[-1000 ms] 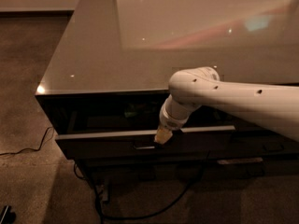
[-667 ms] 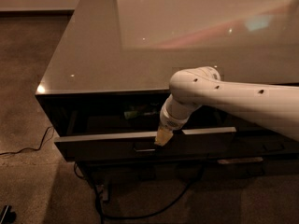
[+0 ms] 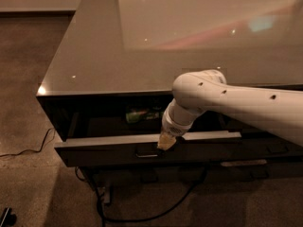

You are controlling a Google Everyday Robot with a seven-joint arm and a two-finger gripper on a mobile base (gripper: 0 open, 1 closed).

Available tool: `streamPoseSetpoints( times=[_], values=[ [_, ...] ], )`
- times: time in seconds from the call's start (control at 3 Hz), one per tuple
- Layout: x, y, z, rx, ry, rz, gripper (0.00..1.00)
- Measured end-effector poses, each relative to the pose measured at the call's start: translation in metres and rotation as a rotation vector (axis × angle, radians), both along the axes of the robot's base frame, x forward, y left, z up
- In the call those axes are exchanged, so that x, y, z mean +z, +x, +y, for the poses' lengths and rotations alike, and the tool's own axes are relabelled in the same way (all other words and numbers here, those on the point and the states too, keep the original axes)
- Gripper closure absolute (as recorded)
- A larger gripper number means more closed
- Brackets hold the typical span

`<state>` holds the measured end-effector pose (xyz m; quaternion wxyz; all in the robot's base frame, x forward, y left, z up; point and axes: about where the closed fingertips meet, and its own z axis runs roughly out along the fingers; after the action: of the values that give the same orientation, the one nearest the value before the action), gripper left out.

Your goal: Open top drawer

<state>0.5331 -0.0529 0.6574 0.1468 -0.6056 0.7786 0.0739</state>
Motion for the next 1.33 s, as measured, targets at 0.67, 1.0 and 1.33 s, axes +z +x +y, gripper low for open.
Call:
streamPoseSetpoints(
  times=[0.67, 1.0, 1.33],
  values=[
    [0.000, -0.044, 0.009, 0.102, 0.030, 0.095, 0.12],
    [-0.002, -0.073, 0.010, 0.201, 0.049, 0.187, 0.00],
    [0.000, -0.088, 0.010, 0.261, 0.057, 0.237, 0.00]
  ],
)
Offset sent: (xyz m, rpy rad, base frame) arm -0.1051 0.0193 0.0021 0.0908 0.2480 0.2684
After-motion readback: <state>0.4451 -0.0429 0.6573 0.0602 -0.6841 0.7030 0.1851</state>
